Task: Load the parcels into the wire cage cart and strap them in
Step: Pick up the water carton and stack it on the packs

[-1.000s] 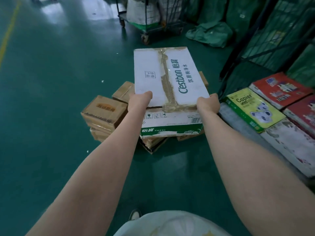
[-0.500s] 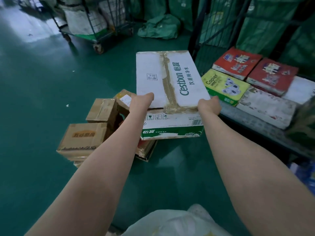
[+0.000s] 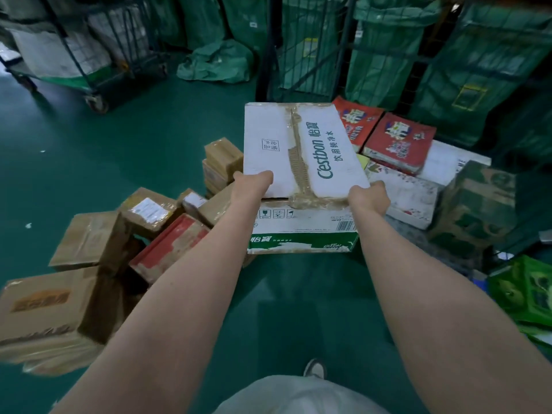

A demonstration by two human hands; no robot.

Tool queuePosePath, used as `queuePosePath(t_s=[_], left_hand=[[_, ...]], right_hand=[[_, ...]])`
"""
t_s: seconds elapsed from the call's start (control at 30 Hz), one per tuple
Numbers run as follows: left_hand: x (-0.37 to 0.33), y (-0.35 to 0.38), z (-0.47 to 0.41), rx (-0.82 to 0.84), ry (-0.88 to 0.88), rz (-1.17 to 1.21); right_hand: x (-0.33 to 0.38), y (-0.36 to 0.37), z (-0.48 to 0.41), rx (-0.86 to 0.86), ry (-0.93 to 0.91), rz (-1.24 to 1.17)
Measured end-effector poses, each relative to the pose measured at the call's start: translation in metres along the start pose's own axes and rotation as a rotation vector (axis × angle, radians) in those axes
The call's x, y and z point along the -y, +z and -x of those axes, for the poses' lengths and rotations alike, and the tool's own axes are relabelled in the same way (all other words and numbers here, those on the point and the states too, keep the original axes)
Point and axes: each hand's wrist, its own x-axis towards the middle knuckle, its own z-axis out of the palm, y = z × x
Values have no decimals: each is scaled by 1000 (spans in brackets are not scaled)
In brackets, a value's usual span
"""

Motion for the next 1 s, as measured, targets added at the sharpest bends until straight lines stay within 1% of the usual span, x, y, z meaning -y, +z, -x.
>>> queuePosePath(t_s=[0.2, 0.47, 0.67, 1.0], left_hand=[[-46, 93, -25, 45, -11, -22], [-93, 172, -70, 98, -1, -39], [-140, 214, -132, 131, -2, -86], [-234, 276, -272, 234, 29, -109]], right_hand=[[9, -38, -93, -47, 11, 28], [25, -47, -189, -80, 65, 20], [54, -25, -263, -106, 85, 13], [124, 35, -390, -198, 147, -52]])
